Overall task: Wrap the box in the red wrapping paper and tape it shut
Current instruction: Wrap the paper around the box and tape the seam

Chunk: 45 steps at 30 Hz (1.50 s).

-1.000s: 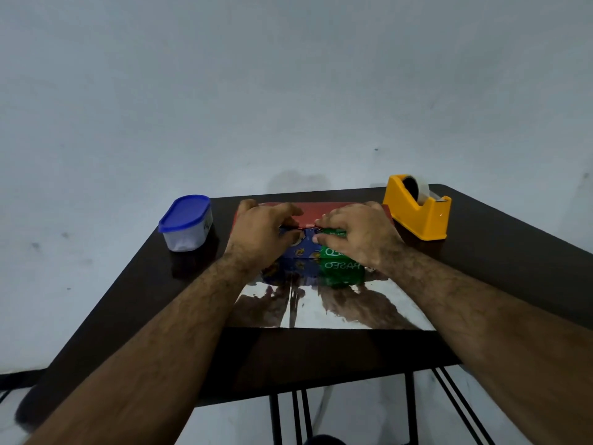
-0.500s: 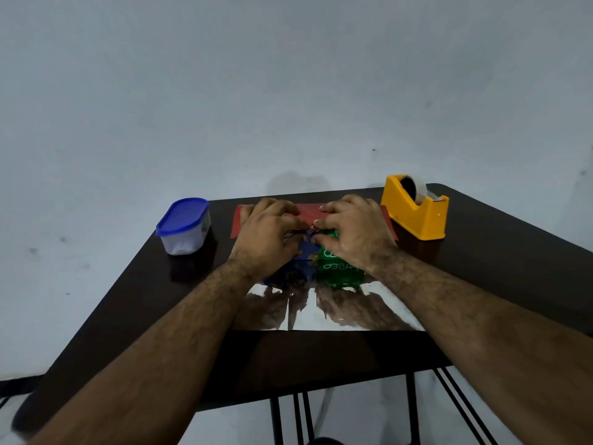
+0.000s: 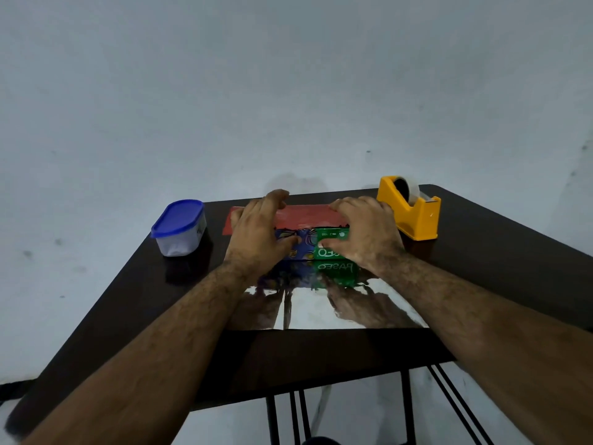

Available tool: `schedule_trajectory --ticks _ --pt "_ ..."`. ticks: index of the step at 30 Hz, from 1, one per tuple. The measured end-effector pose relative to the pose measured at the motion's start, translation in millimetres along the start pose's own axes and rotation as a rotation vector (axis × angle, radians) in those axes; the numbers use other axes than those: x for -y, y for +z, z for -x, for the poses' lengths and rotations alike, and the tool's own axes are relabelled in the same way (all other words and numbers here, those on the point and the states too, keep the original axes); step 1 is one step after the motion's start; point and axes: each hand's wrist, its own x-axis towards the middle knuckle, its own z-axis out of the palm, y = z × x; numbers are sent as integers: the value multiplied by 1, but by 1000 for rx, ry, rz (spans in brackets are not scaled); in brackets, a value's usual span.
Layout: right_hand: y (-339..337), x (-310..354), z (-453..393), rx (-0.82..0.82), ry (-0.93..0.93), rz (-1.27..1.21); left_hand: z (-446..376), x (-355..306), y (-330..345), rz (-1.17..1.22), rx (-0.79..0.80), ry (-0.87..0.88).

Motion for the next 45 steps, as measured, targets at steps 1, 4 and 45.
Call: schedule_trajectory --ticks 1,4,45 --pt "1 1 2 -9 5 4 0 1 1 12 -4 -9" --pt "10 5 14 -41 -64 71 -2 2 3 13 -10 -26" --pt "-59 -152 -45 113 905 -355 -52 -144 55 -133 250 338"
